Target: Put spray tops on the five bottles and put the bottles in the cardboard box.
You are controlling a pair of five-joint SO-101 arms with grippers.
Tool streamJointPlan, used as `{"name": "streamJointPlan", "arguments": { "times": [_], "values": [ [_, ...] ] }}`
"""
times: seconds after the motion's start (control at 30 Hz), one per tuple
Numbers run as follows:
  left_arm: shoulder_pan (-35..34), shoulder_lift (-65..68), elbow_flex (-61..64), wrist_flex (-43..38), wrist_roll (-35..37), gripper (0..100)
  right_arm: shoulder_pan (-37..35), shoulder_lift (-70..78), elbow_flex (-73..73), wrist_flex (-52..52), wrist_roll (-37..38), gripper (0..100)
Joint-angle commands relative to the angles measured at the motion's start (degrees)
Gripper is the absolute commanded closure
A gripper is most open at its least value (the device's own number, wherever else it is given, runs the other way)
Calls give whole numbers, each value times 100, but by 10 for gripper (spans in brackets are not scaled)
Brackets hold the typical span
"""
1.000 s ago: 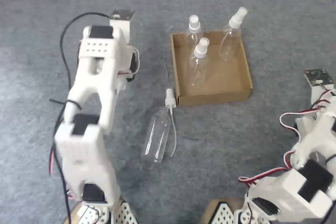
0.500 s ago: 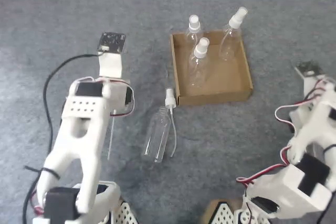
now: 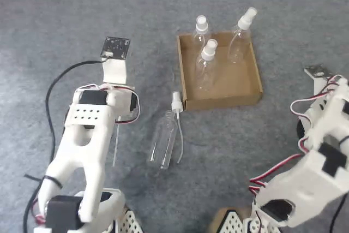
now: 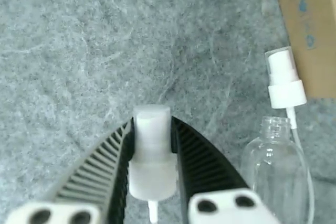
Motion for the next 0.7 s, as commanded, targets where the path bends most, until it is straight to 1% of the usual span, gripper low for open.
{"name": "streamJointPlan", "arguments": {
  "times": [0.0, 0.07, 0.23, 0.3, 0.33, 0.47, 0.53, 0.6, 0.67],
  "values": [
    [9, -105, -40, -176, -79, 991, -48, 356, -738, 127, 88, 700],
    [9, -105, -40, -176, -79, 991, -48, 505, -818, 110, 79, 772],
    [-9, -105, -40, -176, -79, 991, -48, 567, -844, 75, 141, 998],
    [-9, -105, -40, -176, -70, 991, -48, 444, -958, 145, 431, 983],
    [-18, -132, -40, -176, -70, 991, -48, 321, -1020, 198, 554, 996],
    [9, -167, -119, -176, -97, 991, -127, -646, -1125, 664, 571, 993],
    [-9, -229, -268, -105, -97, 991, -356, -1305, -1090, 840, 290, 993],
    [0, -475, -462, 167, -88, 991, -681, -2000, -897, 927, -88, 993],
    [9, -879, -655, 536, -70, 991, -1200, -2721, -545, 936, -404, 993]
  ]
}}
